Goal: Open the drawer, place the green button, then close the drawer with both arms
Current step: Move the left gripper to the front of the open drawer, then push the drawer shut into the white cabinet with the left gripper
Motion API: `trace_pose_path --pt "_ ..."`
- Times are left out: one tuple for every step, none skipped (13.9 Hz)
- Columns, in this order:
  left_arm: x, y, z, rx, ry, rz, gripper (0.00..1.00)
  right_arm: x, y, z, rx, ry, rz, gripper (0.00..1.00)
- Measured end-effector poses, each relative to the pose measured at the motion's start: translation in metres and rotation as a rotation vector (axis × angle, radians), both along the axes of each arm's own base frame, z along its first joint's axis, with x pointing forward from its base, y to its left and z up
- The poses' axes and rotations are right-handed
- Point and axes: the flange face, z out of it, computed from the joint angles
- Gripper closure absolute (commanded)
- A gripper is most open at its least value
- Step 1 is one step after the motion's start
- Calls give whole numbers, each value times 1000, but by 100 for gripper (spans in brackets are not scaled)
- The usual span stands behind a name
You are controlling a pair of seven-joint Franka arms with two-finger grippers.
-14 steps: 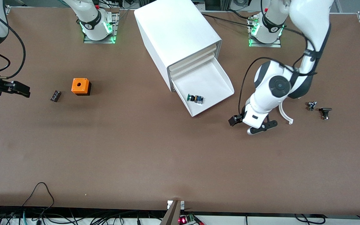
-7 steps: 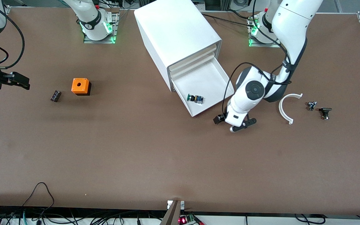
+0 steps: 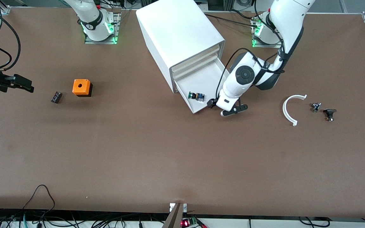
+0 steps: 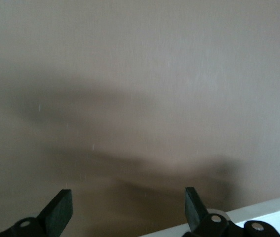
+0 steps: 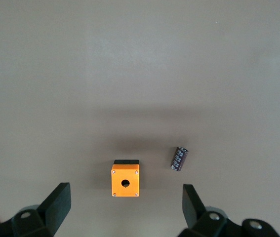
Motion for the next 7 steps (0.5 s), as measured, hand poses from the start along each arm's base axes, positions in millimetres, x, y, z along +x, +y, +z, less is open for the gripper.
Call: trace_pose_path --pt "-13 -6 2 3 10 7 0 -2 0 -2 0 -2 0 0" --pt "-25 -13 2 6 22 20 0 -6 1 -3 -1 -9 1 0" --pt "-38 -22 2 10 36 32 0 -12 1 -5 -3 -18 1 0" --pt "-52 -30 1 15 53 33 0 -21 1 -5 -4 -20 1 0" --pt "-65 -39 -1 15 65 22 0 -29 2 -4 -4 -18 0 0" --pt "-76 -47 -2 15 76 9 0 -36 2 -2 -5 -18 -1 0" --pt "-83 -52 -2 15 83 -5 0 -41 2 0 -6 -18 -9 0"
